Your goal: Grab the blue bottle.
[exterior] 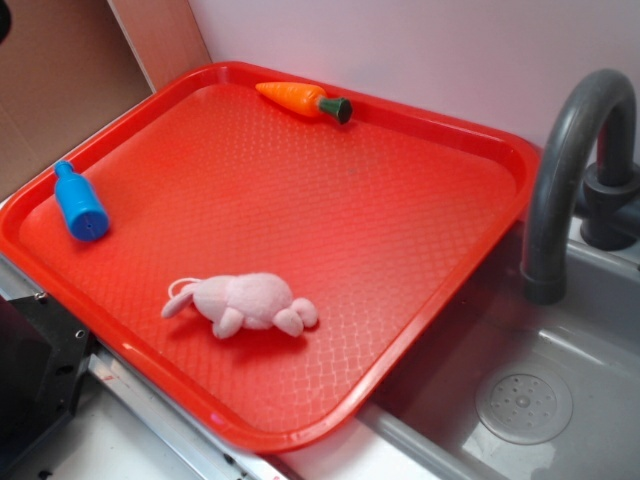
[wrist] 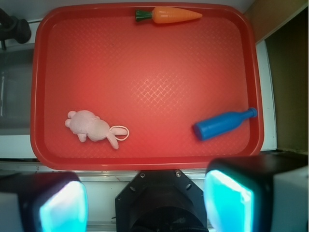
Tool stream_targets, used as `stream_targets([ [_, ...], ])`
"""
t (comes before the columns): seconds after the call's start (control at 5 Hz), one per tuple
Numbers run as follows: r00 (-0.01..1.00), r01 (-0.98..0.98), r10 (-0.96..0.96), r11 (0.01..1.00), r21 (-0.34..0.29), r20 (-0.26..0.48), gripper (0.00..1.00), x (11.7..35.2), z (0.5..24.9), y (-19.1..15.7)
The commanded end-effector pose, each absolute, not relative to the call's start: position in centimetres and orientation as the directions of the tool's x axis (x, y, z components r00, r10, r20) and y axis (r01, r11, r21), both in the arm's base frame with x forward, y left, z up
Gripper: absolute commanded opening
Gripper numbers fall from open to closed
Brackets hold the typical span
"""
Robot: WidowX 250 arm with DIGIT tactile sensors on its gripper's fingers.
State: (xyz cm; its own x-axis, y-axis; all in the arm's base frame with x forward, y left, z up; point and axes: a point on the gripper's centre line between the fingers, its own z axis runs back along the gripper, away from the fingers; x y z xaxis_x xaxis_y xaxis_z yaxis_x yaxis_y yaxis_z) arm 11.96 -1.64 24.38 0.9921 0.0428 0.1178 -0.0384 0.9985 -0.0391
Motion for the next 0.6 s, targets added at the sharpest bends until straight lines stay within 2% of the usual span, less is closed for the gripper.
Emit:
stream_targets([
  [0.0, 0.992, -0.038, 0.043, 0.998, -0.039, 0.118, 1.00, 12.0, 24.4, -1.6],
  [0.2, 0.950, -0.285, 0.295, 0.953, -0.104, 0.098, 1.00, 12.3, 22.2, 2.0],
  [0.4, 0.851, -0.516, 0.524, 0.849, -0.113, 0.046, 1.00, 12.5, 20.4, 4.6],
])
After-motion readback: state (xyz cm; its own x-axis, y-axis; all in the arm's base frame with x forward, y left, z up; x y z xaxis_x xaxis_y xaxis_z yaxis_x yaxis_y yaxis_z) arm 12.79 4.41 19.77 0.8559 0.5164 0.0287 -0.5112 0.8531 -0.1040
